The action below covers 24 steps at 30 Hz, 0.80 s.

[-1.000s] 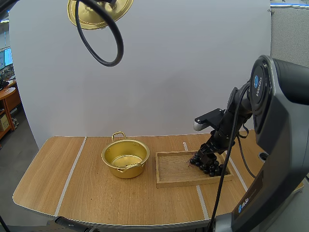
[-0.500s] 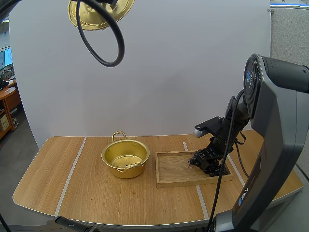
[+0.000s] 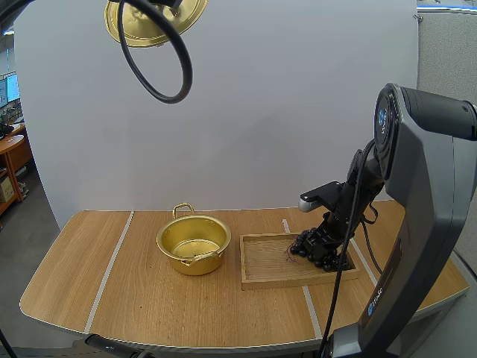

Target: Open the pot, put the grape inside, and close it

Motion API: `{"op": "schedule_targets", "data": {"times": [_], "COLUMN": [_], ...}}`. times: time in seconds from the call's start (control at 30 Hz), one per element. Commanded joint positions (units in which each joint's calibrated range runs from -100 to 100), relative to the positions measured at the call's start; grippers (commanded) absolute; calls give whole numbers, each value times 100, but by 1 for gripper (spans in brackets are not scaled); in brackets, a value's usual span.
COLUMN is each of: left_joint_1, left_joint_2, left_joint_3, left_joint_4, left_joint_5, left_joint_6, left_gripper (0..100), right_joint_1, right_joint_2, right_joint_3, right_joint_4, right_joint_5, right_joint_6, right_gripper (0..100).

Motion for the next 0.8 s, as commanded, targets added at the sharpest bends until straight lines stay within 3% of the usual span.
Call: {"op": "schedule_targets", "data": {"times": [0.0, 0.23, 0.77], "left_joint_1": [-21, -21, -21], "left_joint_2": [-2, -2, -2], "left_joint_3": [-29, -29, -29], "left_joint_4": [79, 79, 79], "left_joint_5": [-95, -95, -147], "left_joint_6": [-34, -34, -34], "left_gripper": [0, 0, 0], "right_joint_1": [-18, -18, -18], "right_joint_2": [37, -383, -2726], "right_joint_3": [35, 35, 35], "right_joint_4": [116, 116, 560], "right_joint_5": [90, 68, 753], "right_joint_6": [-28, -28, -28], "right_gripper": [0, 0, 0]}}
